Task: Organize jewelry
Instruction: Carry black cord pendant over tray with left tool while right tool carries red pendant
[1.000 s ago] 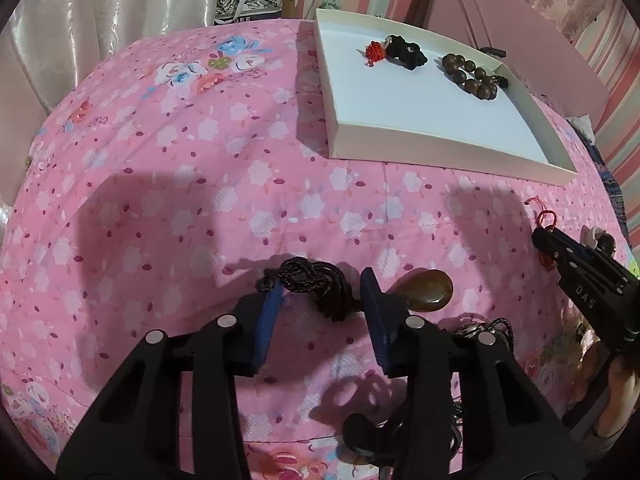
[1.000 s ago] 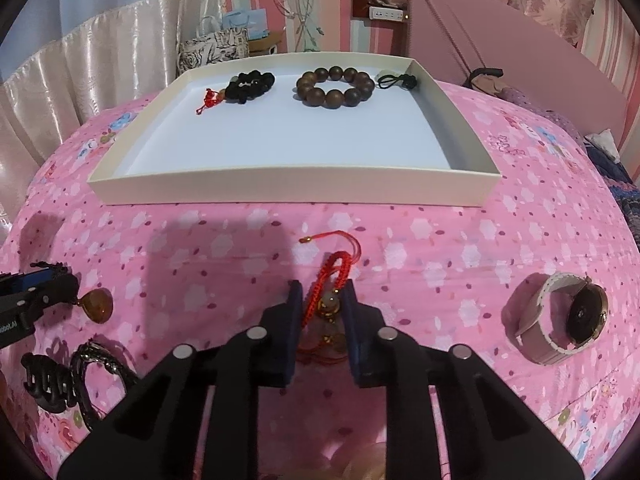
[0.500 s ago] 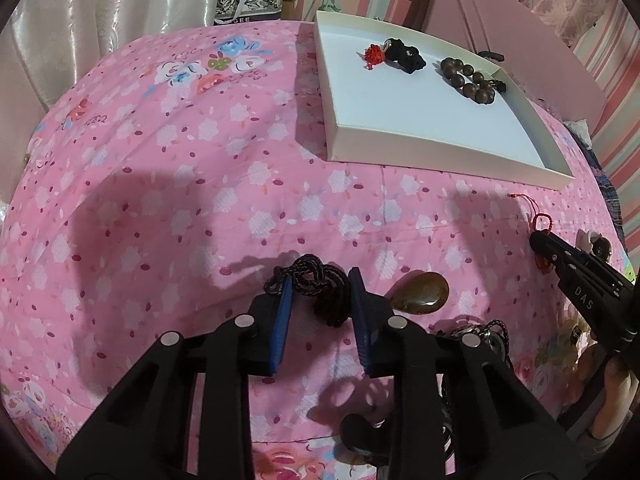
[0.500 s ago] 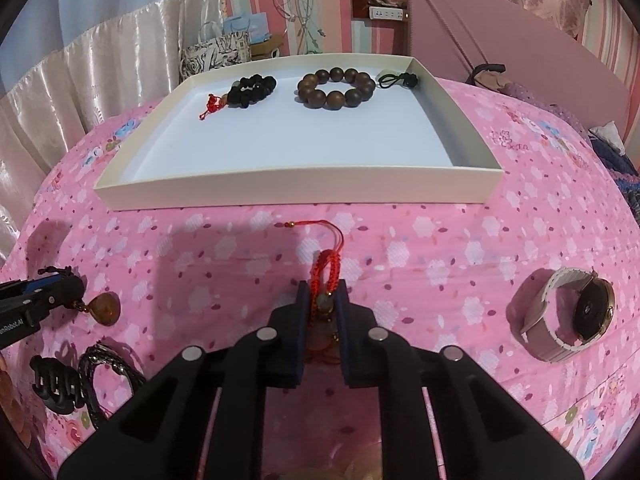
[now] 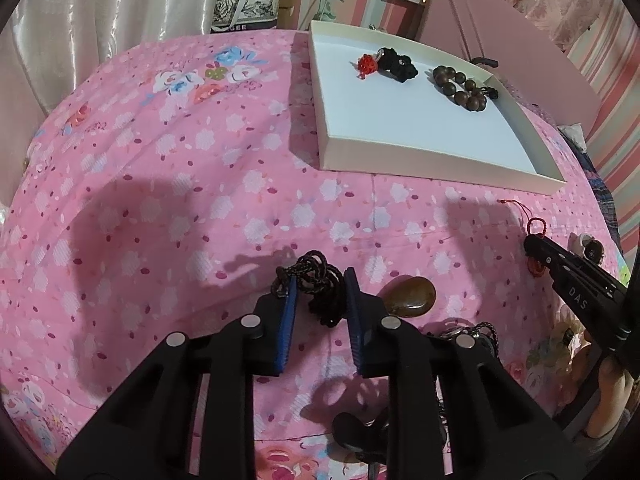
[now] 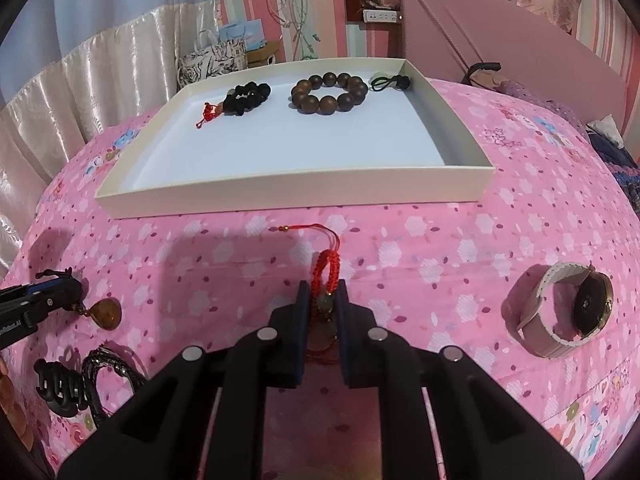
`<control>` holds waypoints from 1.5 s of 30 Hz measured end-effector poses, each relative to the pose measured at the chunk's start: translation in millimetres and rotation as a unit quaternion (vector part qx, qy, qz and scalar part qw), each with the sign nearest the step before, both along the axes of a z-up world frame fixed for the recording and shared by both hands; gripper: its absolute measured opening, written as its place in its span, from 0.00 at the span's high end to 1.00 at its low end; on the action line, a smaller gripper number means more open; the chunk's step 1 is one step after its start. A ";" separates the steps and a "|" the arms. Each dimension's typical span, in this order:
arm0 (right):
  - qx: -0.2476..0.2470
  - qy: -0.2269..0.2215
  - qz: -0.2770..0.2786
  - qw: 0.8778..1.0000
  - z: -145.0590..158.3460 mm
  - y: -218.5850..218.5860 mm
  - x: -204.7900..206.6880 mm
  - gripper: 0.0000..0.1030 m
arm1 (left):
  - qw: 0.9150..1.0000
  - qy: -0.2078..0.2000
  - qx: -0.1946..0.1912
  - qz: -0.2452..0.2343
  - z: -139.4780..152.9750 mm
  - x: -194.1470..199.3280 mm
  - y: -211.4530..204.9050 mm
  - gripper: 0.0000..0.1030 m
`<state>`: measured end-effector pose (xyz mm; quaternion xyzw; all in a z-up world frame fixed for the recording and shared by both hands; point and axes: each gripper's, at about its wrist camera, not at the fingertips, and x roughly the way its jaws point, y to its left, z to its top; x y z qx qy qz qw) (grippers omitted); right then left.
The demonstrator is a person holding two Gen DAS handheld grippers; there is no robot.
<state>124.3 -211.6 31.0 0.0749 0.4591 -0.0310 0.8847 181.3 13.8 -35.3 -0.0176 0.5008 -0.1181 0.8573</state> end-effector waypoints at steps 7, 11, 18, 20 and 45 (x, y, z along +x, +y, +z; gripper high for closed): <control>-0.001 -0.006 -0.003 1.000 1.8 -1.3 -0.5 0.88 | 1.000 0.000 -0.005 0.004 0.7 0.2 1.6 0.79; 0.000 -0.008 -0.004 1.000 2.3 -2.2 -0.7 0.88 | 1.000 -0.006 -0.003 0.003 2.5 -1.2 0.6 0.79; 0.003 -0.006 -0.006 1.000 1.1 -3.5 -1.2 0.88 | 1.000 -0.022 0.013 0.000 4.7 -3.7 -5.7 0.79; 0.005 -0.004 -0.005 1.000 1.1 -3.5 -1.0 0.88 | 0.999 -0.026 0.021 0.000 5.6 -3.8 -8.8 0.79; -0.003 -0.047 0.017 0.999 75.8 -20.1 34.2 0.88 | 0.994 -0.095 0.025 -0.047 94.4 11.4 -64.6 0.79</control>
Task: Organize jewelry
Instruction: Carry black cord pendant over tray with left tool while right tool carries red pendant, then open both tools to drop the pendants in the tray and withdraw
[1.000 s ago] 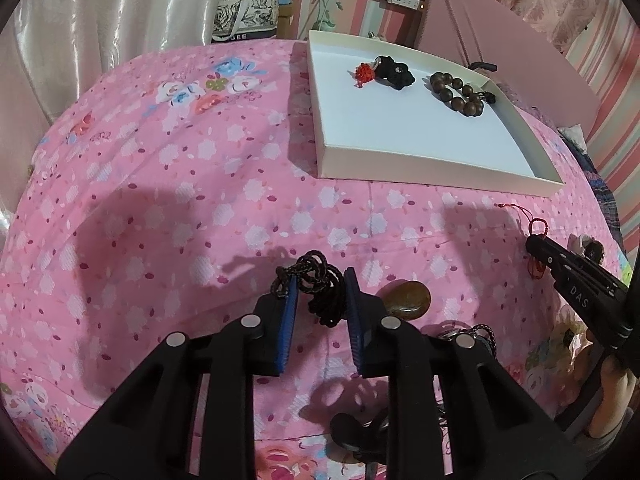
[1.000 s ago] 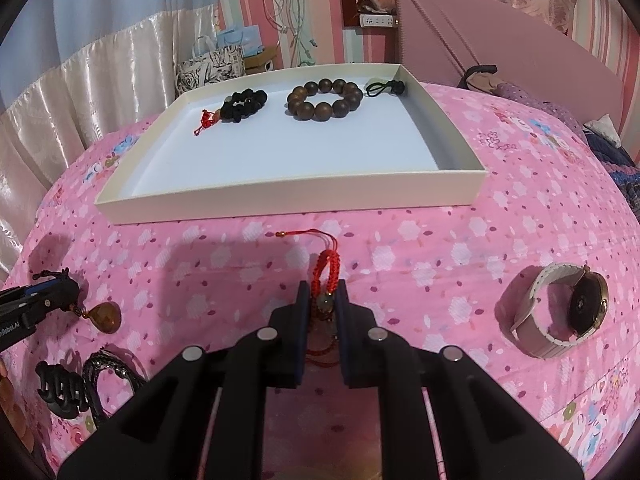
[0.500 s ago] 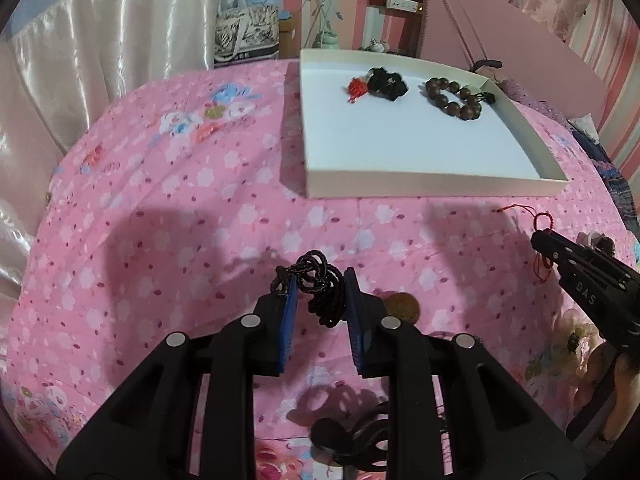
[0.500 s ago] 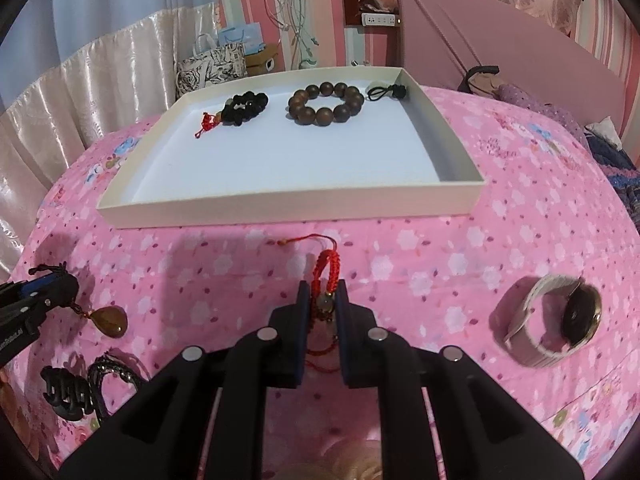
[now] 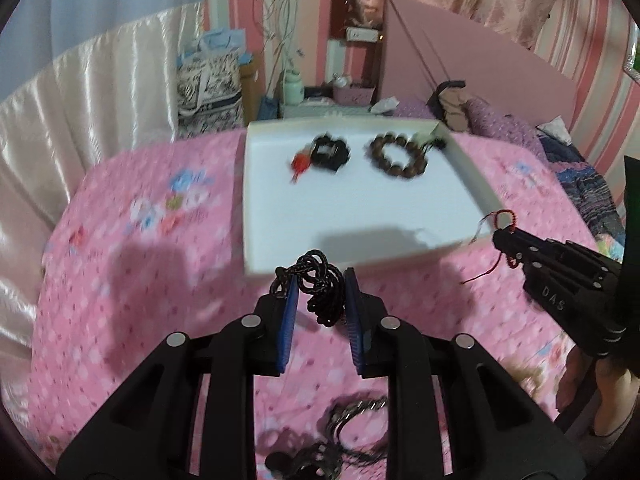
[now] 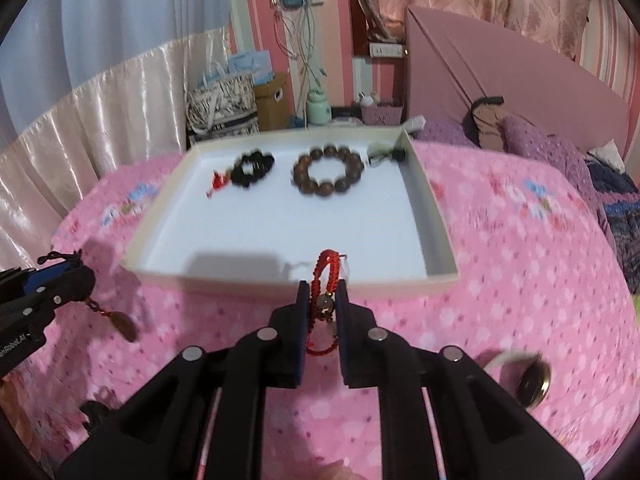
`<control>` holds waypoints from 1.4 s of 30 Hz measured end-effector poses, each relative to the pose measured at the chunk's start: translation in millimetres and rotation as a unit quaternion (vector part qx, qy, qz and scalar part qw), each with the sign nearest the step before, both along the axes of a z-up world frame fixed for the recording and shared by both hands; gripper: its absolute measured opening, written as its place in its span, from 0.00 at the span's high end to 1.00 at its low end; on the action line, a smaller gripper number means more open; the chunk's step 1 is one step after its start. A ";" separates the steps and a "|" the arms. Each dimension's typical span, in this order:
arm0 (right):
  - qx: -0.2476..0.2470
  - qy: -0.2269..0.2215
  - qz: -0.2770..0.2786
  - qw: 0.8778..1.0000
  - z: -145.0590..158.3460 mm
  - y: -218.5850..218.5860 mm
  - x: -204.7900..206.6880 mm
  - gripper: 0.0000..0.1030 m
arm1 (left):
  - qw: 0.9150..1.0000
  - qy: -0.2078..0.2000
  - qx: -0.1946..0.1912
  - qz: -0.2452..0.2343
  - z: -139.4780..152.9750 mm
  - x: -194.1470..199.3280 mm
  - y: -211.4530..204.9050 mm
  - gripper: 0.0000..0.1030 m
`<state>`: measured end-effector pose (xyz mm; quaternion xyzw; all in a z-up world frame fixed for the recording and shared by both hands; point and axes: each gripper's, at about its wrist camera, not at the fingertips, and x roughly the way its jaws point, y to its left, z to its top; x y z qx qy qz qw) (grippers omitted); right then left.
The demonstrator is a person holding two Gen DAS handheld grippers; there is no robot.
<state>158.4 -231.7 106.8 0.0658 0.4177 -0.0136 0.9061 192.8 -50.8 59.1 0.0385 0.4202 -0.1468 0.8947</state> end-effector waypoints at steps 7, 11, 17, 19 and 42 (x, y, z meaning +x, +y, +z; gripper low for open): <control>-0.005 -0.022 -0.002 1.000 25.8 -7.6 45.2 0.88 | 1.000 -0.025 -0.008 0.006 34.4 43.3 -11.8 0.79; -0.010 -0.014 -0.004 1.000 21.6 -12.8 77.5 0.88 | 1.000 -0.017 -0.011 0.013 34.5 78.2 -16.2 0.79; -0.034 0.013 -0.016 0.999 -4.2 -28.0 119.7 0.88 | 0.999 0.005 0.016 0.028 6.4 139.9 -24.1 0.79; -0.043 0.025 -0.024 0.998 -15.9 -35.2 134.8 0.88 | 0.999 0.014 0.026 0.031 -4.0 156.9 -24.6 0.79; -0.052 0.104 -0.015 0.993 -77.4 -55.6 182.7 0.78 | 0.996 0.058 0.052 0.052 -69.5 212.4 -26.4 0.76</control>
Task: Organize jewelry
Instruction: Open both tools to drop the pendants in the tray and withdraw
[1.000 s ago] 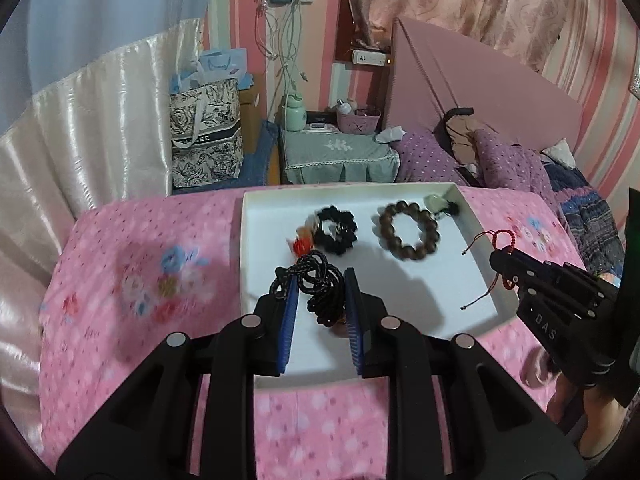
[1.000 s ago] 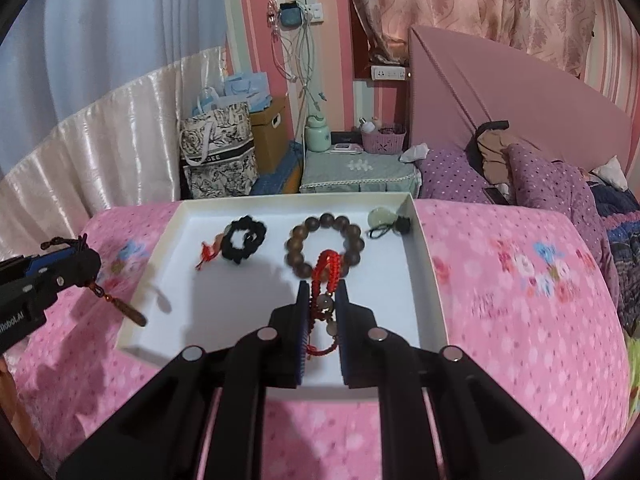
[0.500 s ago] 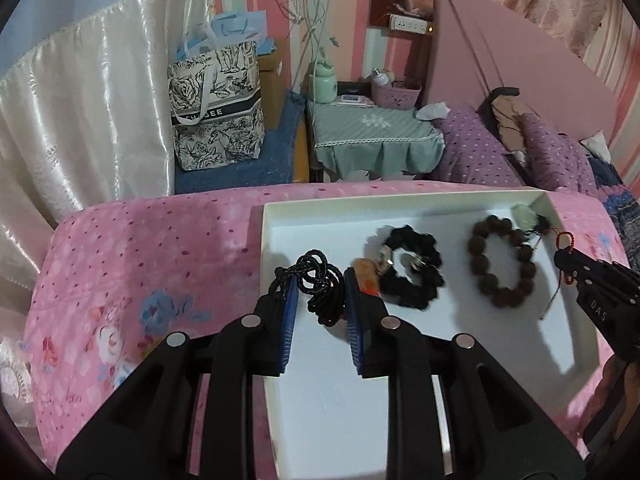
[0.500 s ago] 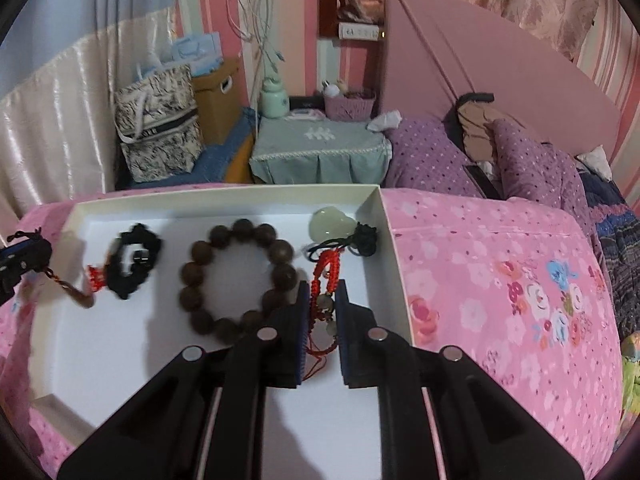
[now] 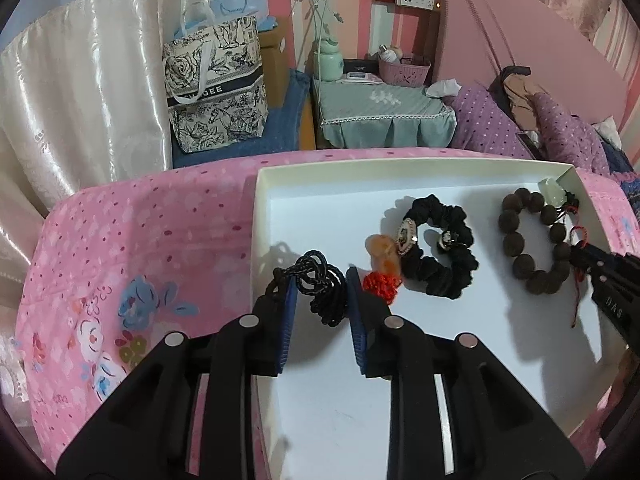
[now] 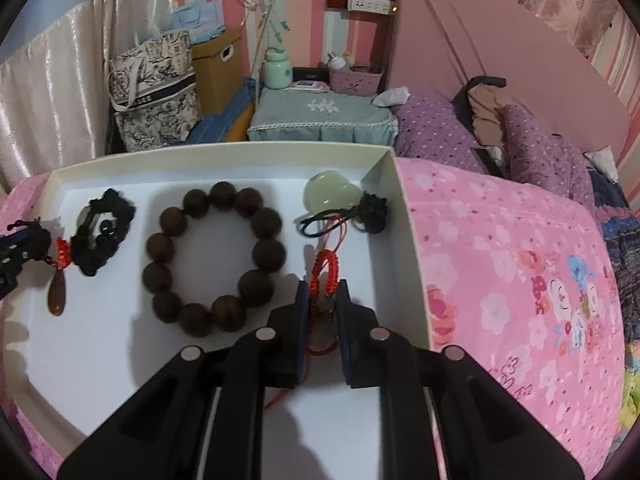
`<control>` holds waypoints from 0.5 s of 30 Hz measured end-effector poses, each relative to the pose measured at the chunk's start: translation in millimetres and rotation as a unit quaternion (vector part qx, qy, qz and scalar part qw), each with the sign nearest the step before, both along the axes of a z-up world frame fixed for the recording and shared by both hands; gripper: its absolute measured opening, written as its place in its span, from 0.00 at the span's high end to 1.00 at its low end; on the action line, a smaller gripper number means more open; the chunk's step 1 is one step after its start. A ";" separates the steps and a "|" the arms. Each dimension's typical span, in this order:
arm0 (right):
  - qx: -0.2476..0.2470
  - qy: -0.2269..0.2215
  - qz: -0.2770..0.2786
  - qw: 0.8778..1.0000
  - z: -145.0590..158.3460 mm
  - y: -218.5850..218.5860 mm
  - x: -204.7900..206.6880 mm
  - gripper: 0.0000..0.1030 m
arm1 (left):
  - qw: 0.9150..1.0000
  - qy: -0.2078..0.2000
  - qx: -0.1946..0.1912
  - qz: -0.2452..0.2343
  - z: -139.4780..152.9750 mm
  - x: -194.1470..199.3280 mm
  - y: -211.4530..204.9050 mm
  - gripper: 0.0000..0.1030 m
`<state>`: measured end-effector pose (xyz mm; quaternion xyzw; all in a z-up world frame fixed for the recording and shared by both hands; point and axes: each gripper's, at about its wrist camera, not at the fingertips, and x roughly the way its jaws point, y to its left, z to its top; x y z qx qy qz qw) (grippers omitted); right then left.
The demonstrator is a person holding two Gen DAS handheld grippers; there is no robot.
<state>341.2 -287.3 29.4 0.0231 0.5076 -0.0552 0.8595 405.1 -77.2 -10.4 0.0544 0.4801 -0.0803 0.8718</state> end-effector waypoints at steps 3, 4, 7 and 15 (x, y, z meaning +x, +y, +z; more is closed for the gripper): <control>-0.032 -0.015 0.002 0.999 10.0 5.6 -10.5 0.50 | 1.000 -0.012 0.001 0.001 9.6 -7.5 -2.3 0.68; -0.033 -0.023 0.004 0.999 16.8 6.6 -15.5 0.47 | 1.000 -0.016 0.000 -0.001 14.3 -10.9 -4.1 0.64; -0.025 -0.035 0.003 0.999 35.6 5.1 -27.5 0.39 | 0.999 -0.040 -0.001 -0.008 33.5 -26.7 -4.7 0.42; -0.067 -0.058 0.004 0.996 79.2 0.9 -84.8 0.25 | 0.996 -0.083 -0.032 -0.016 76.5 -80.5 18.0 0.05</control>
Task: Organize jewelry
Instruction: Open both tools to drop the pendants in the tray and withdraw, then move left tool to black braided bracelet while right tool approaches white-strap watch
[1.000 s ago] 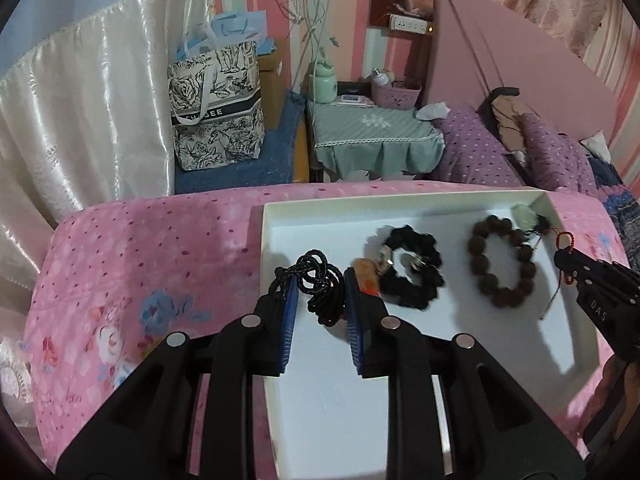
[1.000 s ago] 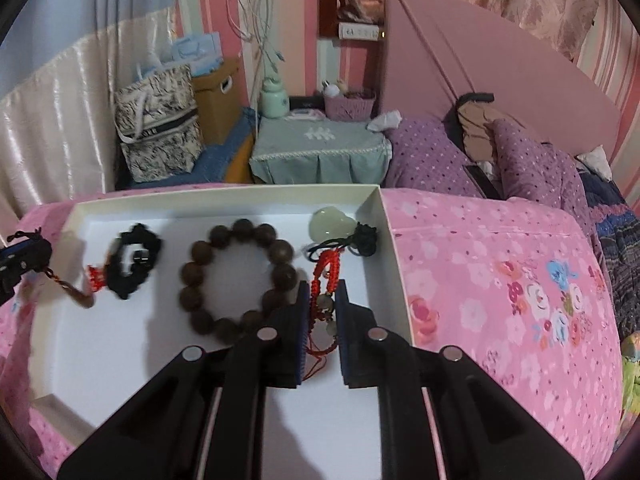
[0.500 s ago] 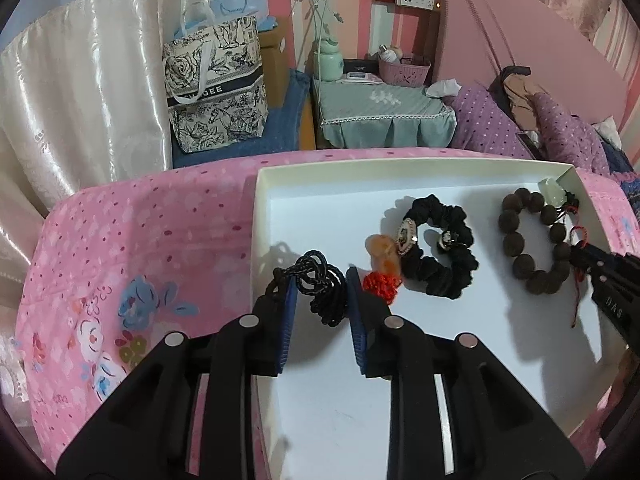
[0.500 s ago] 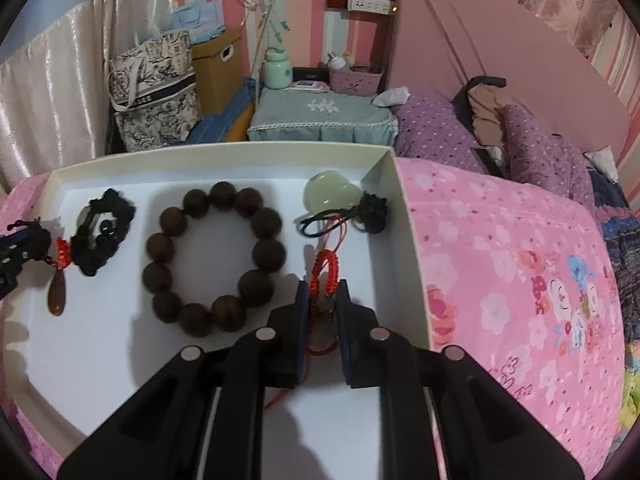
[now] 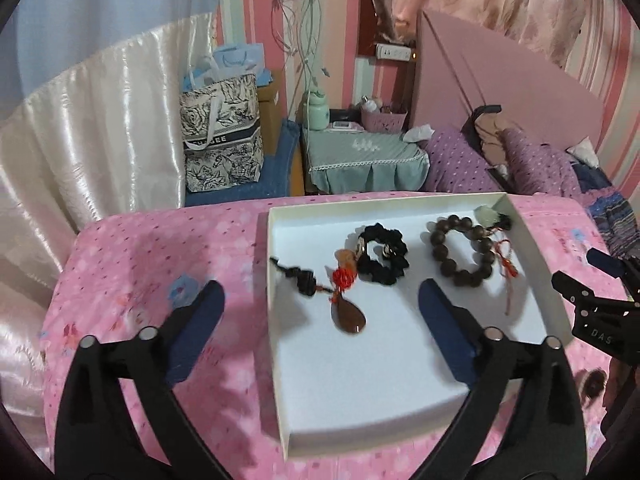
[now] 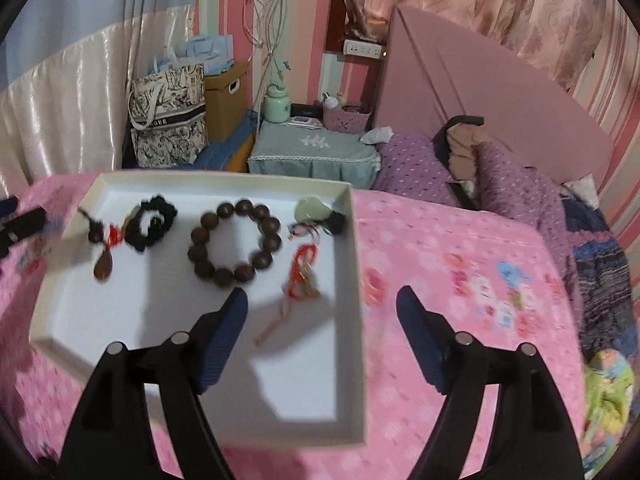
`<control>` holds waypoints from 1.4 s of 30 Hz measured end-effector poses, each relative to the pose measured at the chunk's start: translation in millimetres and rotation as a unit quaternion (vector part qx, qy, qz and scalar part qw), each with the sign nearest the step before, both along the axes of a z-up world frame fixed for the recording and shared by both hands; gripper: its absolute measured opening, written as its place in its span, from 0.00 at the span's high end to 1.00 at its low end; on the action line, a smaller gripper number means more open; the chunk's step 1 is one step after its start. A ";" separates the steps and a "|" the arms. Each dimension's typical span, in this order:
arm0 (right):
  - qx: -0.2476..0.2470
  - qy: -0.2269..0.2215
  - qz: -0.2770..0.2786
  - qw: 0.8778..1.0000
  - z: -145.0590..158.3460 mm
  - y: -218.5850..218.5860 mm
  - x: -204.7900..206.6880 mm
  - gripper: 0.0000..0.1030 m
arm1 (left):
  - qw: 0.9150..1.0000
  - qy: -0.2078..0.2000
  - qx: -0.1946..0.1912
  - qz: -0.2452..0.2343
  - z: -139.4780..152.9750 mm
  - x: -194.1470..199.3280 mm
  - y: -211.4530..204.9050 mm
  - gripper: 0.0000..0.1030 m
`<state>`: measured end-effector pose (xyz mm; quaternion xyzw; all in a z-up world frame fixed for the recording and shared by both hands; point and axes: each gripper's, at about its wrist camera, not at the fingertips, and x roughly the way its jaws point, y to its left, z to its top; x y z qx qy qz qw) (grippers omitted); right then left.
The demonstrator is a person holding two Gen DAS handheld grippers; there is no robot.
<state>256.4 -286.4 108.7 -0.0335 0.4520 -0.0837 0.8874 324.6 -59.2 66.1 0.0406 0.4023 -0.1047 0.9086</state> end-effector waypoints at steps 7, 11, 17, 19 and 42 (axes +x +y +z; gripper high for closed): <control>0.012 -0.024 -0.022 0.999 15.2 -15.6 -59.8 0.09 | 1.000 -0.011 0.008 0.003 12.0 -51.8 23.6 0.03; 0.025 -0.029 -0.032 0.999 14.4 -20.5 -88.0 0.09 | 1.000 -0.005 0.001 0.001 10.5 -79.4 35.5 0.03; 0.014 -0.036 -0.062 0.997 17.9 -30.9 -124.1 0.09 | 1.000 -0.012 0.006 0.003 9.4 -115.9 50.2 0.03; 0.023 -0.036 -0.073 0.996 18.4 -36.2 -134.1 0.09 | 1.000 -0.010 0.005 0.002 6.8 -124.1 52.9 0.03; 0.026 0.003 -0.122 0.992 -10.4 -47.4 -184.8 0.09 | 0.999 0.037 0.013 -0.016 -31.9 -193.4 74.4 0.03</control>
